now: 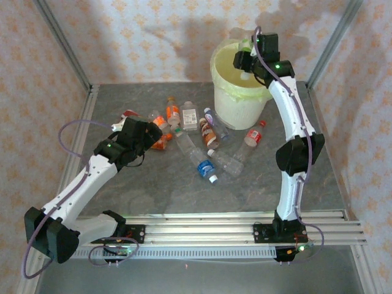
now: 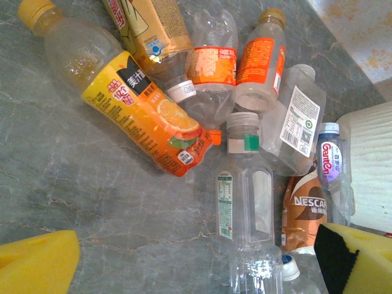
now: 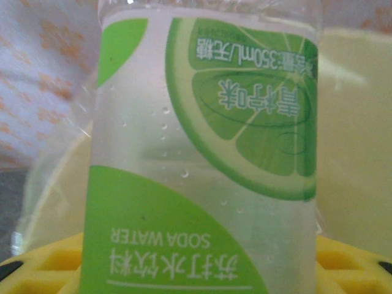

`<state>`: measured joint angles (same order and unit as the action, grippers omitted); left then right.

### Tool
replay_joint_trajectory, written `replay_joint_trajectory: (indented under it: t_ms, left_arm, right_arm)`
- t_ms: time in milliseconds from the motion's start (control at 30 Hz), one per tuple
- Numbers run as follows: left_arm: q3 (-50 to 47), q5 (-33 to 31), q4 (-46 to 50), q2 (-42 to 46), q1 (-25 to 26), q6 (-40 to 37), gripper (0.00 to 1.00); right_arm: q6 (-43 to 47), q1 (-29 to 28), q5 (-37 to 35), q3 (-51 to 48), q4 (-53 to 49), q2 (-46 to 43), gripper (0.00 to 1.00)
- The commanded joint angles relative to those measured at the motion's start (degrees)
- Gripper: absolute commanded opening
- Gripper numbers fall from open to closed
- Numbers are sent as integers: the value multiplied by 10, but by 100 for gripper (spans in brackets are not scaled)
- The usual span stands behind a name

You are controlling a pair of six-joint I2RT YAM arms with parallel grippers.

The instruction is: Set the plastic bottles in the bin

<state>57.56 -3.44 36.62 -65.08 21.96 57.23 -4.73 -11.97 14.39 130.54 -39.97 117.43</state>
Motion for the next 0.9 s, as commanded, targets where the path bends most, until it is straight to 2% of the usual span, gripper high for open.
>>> replay_joint_trajectory:
  t_ms: [0, 200, 400, 600, 867]
  left_arm:
    - [-16, -3, -7, -1, -5, 14, 100]
    - [-18, 14, -21, -20, -6, 24, 100]
    - [-1, 37, -22, -61, -6, 26, 100]
    - [-2, 40, -25, -65, -6, 24, 100]
    - [-9, 57, -22, -73, -7, 14, 100]
  right_arm:
    - [-6, -2, -19, -39, 29, -29, 58]
    - [-9, -2, -31, -42, 25, -3, 61]
    - [-20, -2, -34, -45, 35, 0, 73]
    - [-3, -2, -46, -36, 33, -22, 80]
    - [25, -2, -24, -43, 30, -89, 85]
